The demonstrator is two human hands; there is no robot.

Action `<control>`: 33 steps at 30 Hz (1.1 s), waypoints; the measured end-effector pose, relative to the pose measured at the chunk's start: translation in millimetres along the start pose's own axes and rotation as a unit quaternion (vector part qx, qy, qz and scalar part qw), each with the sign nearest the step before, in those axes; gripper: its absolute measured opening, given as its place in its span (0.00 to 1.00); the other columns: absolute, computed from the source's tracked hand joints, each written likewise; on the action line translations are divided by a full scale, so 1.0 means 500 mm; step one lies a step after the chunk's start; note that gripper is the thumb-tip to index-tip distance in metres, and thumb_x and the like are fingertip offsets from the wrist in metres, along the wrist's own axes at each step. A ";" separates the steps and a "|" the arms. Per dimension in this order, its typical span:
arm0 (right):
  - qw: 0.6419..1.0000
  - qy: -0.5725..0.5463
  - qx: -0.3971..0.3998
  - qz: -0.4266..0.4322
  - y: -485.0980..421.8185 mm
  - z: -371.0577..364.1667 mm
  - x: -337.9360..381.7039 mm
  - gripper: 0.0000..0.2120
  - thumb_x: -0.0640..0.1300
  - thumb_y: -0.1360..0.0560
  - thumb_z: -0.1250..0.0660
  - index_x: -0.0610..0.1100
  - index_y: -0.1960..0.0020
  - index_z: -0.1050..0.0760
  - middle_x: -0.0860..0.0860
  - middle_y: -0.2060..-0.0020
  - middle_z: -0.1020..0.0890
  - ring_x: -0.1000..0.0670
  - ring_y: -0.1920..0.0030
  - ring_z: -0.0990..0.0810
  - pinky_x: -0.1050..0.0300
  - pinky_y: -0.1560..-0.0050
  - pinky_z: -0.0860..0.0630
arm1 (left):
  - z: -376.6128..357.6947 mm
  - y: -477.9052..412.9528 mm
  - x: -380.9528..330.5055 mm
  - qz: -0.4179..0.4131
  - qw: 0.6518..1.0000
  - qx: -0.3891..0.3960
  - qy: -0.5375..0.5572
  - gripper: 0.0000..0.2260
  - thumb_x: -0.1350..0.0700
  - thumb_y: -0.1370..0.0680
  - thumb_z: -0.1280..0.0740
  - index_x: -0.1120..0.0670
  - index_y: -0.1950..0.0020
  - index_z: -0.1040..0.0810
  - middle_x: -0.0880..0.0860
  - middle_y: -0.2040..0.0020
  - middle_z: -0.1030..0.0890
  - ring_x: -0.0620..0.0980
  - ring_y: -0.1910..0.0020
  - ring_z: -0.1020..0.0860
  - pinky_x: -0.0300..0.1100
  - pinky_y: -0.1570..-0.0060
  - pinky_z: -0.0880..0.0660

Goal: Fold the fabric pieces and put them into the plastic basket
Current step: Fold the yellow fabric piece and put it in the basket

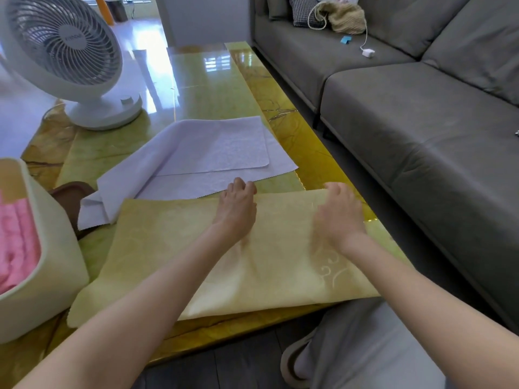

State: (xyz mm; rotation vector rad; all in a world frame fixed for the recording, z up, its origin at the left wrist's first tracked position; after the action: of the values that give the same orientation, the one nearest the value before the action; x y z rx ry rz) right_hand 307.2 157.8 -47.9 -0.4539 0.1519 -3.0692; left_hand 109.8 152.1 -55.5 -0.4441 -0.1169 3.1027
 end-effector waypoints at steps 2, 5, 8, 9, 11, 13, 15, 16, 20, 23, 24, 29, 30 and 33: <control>0.993 -0.040 0.034 0.103 0.052 -0.017 0.083 0.19 0.41 0.22 0.42 0.42 0.31 0.36 0.45 0.34 0.31 0.45 0.34 0.33 0.55 0.34 0.39 | 0.005 0.039 0.007 0.000 1.000 0.010 -0.021 0.12 0.58 0.21 0.43 0.55 0.38 0.31 0.55 0.40 0.31 0.54 0.40 0.31 0.44 0.42 0.37; 0.980 -0.018 0.134 0.147 0.133 -0.080 0.160 0.23 0.49 0.19 0.45 0.44 0.27 0.43 0.45 0.26 0.41 0.44 0.25 0.46 0.50 0.26 0.47 | -0.010 0.098 0.044 0.044 0.993 0.063 -0.087 0.13 0.54 0.20 0.44 0.54 0.36 0.32 0.55 0.37 0.32 0.55 0.38 0.33 0.49 0.43 0.35; 0.969 0.028 0.219 0.107 0.164 -0.132 0.159 0.26 0.53 0.19 0.49 0.44 0.24 0.50 0.45 0.23 0.51 0.43 0.23 0.54 0.42 0.25 0.52 | -0.022 0.145 0.077 0.079 0.985 0.102 -0.110 0.16 0.52 0.20 0.46 0.52 0.32 0.36 0.55 0.34 0.34 0.56 0.36 0.34 0.53 0.43 0.34; 0.969 0.041 0.217 0.109 0.165 -0.131 0.154 0.26 0.53 0.19 0.50 0.44 0.25 0.49 0.45 0.23 0.49 0.43 0.23 0.53 0.42 0.26 0.51 | -0.023 0.155 0.077 0.076 0.985 0.103 -0.115 0.17 0.52 0.20 0.46 0.53 0.32 0.37 0.55 0.34 0.34 0.57 0.36 0.35 0.52 0.43 0.34; 0.974 0.053 0.182 0.122 0.159 -0.115 0.141 0.22 0.52 0.18 0.50 0.44 0.28 0.42 0.45 0.26 0.41 0.44 0.25 0.45 0.46 0.28 0.43 | -0.023 0.172 0.065 0.065 0.986 0.102 -0.112 0.17 0.53 0.19 0.47 0.53 0.31 0.36 0.56 0.34 0.34 0.57 0.36 0.35 0.52 0.43 0.34; 0.980 0.054 0.144 0.129 0.148 -0.094 0.119 0.18 0.51 0.18 0.49 0.45 0.33 0.34 0.48 0.33 0.31 0.47 0.33 0.33 0.51 0.36 0.32 | -0.025 0.186 0.046 0.053 0.989 0.108 -0.085 0.17 0.54 0.19 0.47 0.53 0.31 0.36 0.56 0.34 0.35 0.57 0.36 0.36 0.51 0.43 0.34; 0.983 0.061 0.133 0.109 0.137 -0.077 0.093 0.16 0.50 0.18 0.49 0.44 0.37 0.32 0.48 0.39 0.27 0.47 0.39 0.28 0.52 0.44 0.27 | -0.028 0.200 0.029 0.040 0.992 0.120 -0.020 0.16 0.54 0.19 0.45 0.53 0.31 0.35 0.55 0.35 0.34 0.56 0.35 0.36 0.50 0.43 0.33; 0.984 0.074 0.133 0.092 0.131 -0.070 0.080 0.16 0.50 0.18 0.49 0.44 0.38 0.31 0.47 0.40 0.27 0.46 0.40 0.27 0.52 0.45 0.26 | -0.028 0.205 0.022 0.038 0.991 0.128 0.028 0.16 0.54 0.19 0.44 0.53 0.32 0.34 0.54 0.35 0.34 0.55 0.35 0.35 0.49 0.42 0.32; 0.982 0.109 0.112 0.105 0.116 -0.060 0.090 0.15 0.45 0.20 0.46 0.42 0.36 0.32 0.45 0.39 0.28 0.44 0.40 0.28 0.52 0.43 0.28 | -0.002 0.218 0.043 0.050 0.988 0.117 0.091 0.14 0.55 0.20 0.42 0.53 0.34 0.32 0.54 0.37 0.32 0.55 0.39 0.29 0.46 0.45 0.32; 0.973 0.009 0.140 0.185 0.127 -0.077 0.173 0.14 0.40 0.21 0.43 0.41 0.37 0.30 0.45 0.39 0.28 0.44 0.39 0.30 0.52 0.40 0.30 | 0.027 0.223 0.122 0.100 0.992 0.073 0.036 0.13 0.56 0.20 0.42 0.53 0.36 0.30 0.54 0.38 0.29 0.56 0.40 0.29 0.45 0.45 0.33; 0.966 -0.018 0.152 0.211 0.133 -0.082 0.205 0.14 0.39 0.22 0.42 0.42 0.37 0.30 0.46 0.39 0.28 0.45 0.38 0.30 0.53 0.40 0.31 | 0.034 0.228 0.153 0.120 0.991 0.062 0.017 0.13 0.56 0.21 0.42 0.53 0.36 0.29 0.54 0.39 0.29 0.55 0.40 0.29 0.46 0.44 0.34; 0.933 -0.052 0.214 0.285 0.140 -0.118 0.332 0.15 0.38 0.21 0.42 0.41 0.35 0.30 0.46 0.37 0.28 0.46 0.34 0.32 0.54 0.37 0.32 | 0.057 0.250 0.264 0.184 0.980 0.067 -0.030 0.13 0.54 0.20 0.43 0.52 0.35 0.30 0.55 0.37 0.30 0.56 0.38 0.32 0.50 0.39 0.37; 0.931 -0.048 0.221 0.287 0.136 -0.127 0.346 0.16 0.38 0.21 0.42 0.41 0.34 0.30 0.45 0.37 0.28 0.45 0.34 0.31 0.53 0.37 0.32 | 0.062 0.252 0.275 0.191 0.979 0.066 -0.029 0.14 0.54 0.20 0.43 0.52 0.35 0.30 0.55 0.37 0.30 0.56 0.37 0.32 0.50 0.38 0.37; 0.932 -0.042 0.231 0.276 0.120 -0.148 0.371 0.16 0.40 0.21 0.43 0.41 0.34 0.29 0.44 0.38 0.27 0.43 0.36 0.30 0.51 0.37 0.32 | 0.069 0.252 0.297 0.201 0.976 0.068 -0.036 0.14 0.52 0.20 0.43 0.52 0.35 0.30 0.55 0.37 0.30 0.55 0.37 0.33 0.50 0.38 0.37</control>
State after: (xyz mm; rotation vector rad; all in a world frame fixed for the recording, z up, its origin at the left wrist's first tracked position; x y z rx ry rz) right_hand 109.4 95.8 -71.0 -0.4190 -0.3762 -2.4156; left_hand -41.5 26.3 -73.4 -0.3953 0.2128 3.4921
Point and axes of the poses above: each hand's wrist, its own y-axis away from the middle knuckle, its own z-axis out of the back of the hand, x = y × z, the point moved 7 cm from there along -y, towards the middle knuckle
